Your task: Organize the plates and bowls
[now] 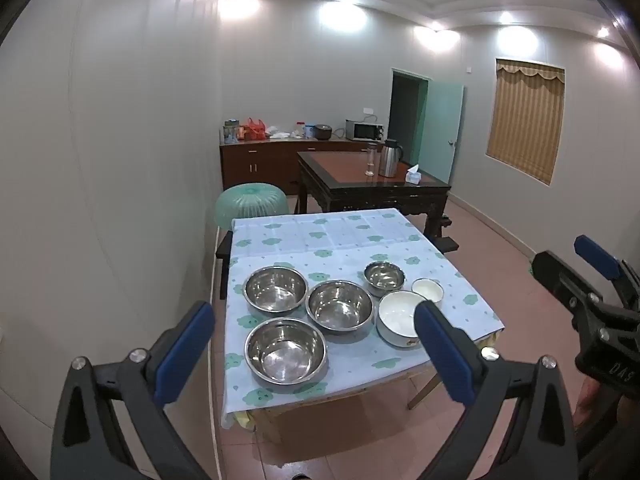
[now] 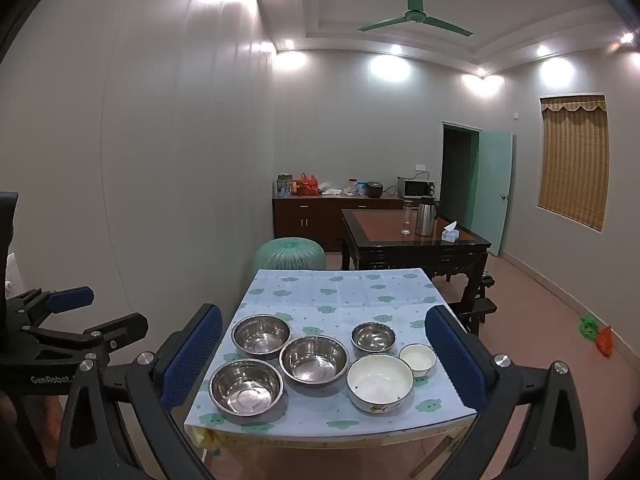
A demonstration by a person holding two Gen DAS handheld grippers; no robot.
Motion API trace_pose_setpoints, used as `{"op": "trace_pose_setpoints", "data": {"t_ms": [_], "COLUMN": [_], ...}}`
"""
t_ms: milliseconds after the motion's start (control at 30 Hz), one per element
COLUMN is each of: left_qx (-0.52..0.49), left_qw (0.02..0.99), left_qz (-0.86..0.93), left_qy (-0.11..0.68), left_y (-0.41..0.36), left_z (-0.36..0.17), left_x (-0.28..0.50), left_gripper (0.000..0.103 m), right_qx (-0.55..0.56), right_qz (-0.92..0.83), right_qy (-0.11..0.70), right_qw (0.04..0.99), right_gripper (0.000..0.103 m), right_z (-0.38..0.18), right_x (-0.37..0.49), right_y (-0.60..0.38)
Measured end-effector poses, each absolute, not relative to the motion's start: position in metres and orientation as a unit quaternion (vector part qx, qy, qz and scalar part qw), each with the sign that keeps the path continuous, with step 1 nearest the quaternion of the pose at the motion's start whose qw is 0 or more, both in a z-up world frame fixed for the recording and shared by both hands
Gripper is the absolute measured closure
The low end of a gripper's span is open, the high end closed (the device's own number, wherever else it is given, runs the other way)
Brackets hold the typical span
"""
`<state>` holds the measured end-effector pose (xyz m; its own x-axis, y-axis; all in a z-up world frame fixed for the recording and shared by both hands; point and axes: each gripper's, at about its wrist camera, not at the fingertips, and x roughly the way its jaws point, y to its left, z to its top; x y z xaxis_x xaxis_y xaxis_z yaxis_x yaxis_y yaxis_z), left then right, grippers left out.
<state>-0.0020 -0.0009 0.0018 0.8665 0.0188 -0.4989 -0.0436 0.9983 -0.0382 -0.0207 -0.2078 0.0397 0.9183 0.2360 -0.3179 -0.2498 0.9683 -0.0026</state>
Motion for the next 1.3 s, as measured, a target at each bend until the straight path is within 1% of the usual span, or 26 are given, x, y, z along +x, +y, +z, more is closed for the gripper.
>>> {"op": "trace_pose_setpoints", "data": {"t_ms": [367, 767, 1300], "left_qx": [-0.031, -0.03, -0.03], "left_qw": [0.964, 0.965, 0.966], "left_qz": [0.009, 0.012, 0.005], "left_qy": [0.263, 0.262, 0.257], "left_y": [0.008, 0.012, 0.01], "left_z": [0.003, 0.001, -0.001], "left_x": [0.002, 0.004, 0.001], "left_gripper": [0.002, 0.002, 0.002], "right_qx": [-0.023, -0.025, -0.024], "right_qz": [0.129, 0.131, 0.135], "right_qy": [0.164, 0.169, 0.171], "right_qw": [0.978, 0.976, 0.976], "right_gripper": [0.0, 0.0, 0.0], "right_z": [0.037, 0.022, 0.023], "right_x": [-0.022, -0.008, -0.011], "right_y": [-0.199, -0.189, -0.189]}}
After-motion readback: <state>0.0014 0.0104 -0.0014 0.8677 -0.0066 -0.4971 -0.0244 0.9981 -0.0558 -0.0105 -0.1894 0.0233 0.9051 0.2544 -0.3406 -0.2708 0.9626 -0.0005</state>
